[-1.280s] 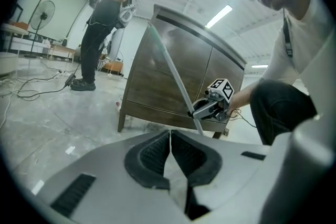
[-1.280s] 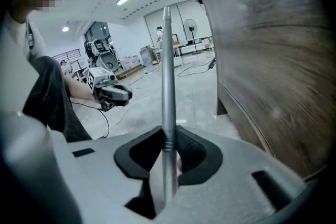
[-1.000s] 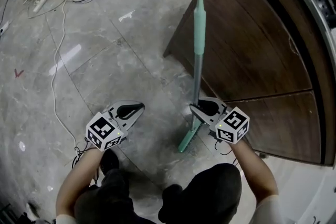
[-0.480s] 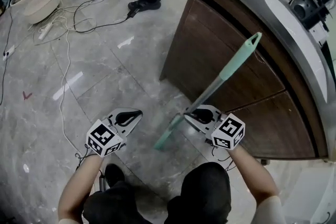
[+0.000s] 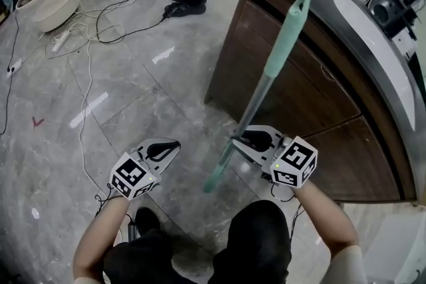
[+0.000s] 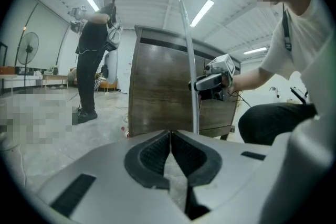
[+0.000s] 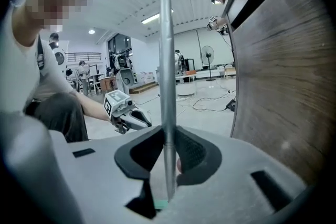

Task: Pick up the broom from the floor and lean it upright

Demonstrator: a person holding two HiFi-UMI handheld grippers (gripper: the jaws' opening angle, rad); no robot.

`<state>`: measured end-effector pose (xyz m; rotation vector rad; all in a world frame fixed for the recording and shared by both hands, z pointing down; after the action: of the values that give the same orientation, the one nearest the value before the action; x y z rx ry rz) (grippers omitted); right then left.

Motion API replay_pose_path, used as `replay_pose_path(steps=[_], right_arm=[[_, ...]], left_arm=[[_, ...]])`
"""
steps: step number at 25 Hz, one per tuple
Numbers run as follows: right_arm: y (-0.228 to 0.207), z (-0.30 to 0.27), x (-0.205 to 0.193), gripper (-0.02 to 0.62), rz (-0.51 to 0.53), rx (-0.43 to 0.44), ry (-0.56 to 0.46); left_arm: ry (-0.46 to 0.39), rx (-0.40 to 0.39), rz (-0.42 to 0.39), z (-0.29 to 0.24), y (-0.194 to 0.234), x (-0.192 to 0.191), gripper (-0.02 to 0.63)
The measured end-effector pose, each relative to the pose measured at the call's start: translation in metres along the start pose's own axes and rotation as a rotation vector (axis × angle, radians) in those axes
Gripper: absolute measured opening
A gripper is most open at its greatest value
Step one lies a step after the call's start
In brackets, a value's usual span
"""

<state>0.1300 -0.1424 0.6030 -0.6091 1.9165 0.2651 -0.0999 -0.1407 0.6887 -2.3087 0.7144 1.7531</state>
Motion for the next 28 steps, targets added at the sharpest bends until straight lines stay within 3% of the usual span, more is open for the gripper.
replay_pose_path(steps=[5,13,21,28], right_arm=[[0.010,-0.001,-0.022,0.077,-0.161,-0.018,0.012],[0.025,0.009,-0.060,0.077,-0.372,-0.133,-0.009],[0.018,0.018,-0.093,0.080,-0.451,-0.266,0.014],[0.026,0.019,-0.123,0.080,-0.578,-0.295,0.094]], left_arm=[[-0.004,-0.019,-0.016,-0.007,0.001,0.011,0.011],[0.033,-0.083,-0.066,-0.042,-0.010,0.015,0.011],[0.106,-0.195,-0.098,-0.074,-0.032,0.016,0.011],[0.148,-0.258,-0.064,-0.100,-0.048,0.022,0.011]])
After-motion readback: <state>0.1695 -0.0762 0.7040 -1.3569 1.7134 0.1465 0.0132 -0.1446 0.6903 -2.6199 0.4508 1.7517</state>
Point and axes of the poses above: the fingertips, and each gripper's own axes: z backward along the fingers, y to its left, x out of its top, the point moved 7 cm from there along z, backward along the fingers, and after that the axes turned 2 degrees about z, right-handed, at the moved point
